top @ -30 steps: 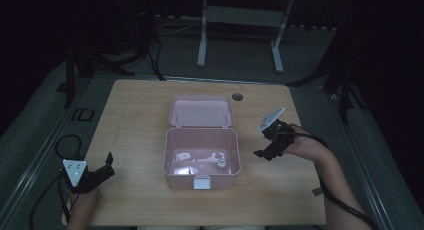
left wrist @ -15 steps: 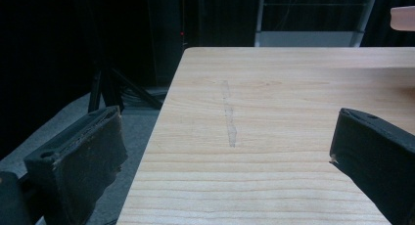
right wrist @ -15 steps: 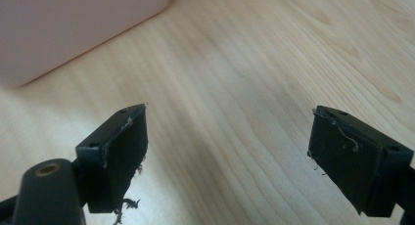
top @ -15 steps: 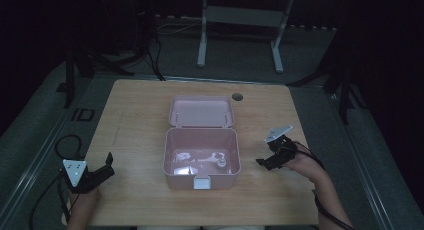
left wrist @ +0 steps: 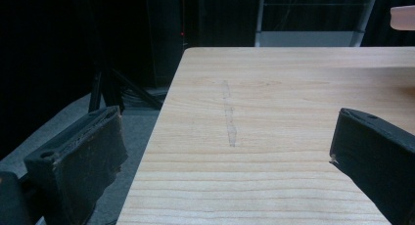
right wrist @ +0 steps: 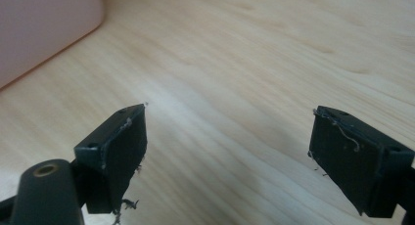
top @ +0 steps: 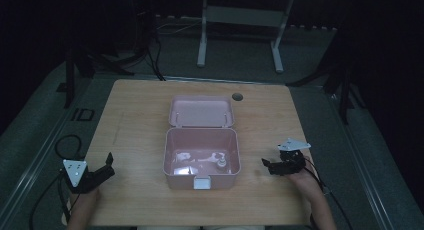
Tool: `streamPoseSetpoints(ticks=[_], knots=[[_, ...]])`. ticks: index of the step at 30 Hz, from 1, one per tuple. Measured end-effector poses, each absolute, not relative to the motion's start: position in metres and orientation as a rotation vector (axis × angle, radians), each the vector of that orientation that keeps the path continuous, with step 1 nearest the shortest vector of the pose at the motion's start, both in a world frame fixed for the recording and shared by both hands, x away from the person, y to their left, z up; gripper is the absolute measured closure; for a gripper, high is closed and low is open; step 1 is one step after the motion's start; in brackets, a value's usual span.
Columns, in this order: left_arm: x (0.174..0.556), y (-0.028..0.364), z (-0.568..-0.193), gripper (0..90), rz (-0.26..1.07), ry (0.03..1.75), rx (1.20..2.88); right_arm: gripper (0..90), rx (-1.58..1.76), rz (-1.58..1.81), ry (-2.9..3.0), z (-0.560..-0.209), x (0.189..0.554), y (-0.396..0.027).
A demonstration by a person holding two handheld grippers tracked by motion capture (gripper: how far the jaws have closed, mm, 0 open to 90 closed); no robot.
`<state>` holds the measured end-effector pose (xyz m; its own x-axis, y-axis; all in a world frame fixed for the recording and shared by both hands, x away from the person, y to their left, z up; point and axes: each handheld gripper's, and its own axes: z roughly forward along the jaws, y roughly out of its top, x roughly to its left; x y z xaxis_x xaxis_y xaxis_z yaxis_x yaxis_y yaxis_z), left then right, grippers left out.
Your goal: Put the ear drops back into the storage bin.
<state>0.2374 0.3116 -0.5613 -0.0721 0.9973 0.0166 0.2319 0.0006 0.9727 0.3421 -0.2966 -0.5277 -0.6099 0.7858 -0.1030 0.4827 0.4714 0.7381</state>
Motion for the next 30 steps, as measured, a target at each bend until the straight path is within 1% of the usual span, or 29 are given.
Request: streamPoseSetpoints(ticks=[7, 22, 30], knots=[[0.238, 0.312, -0.561, 0.3, 1.150, 1.434, 1.351, 13.8, 1.139, 0.980, 2.130, -0.527, 0.331, -0.309], [0.237, 0.312, -0.561, 0.3, 1.150, 1.433, 1.351, 13.7, 1.345, 0.934, 1.777, -0.536, 0.316, -0.328], [0.238, 0.311, -0.561, 0.3, 1.150, 1.434, 1.354, 13.5, 1.369, 0.908, 1.685, -0.540, 0.309, -0.334]])
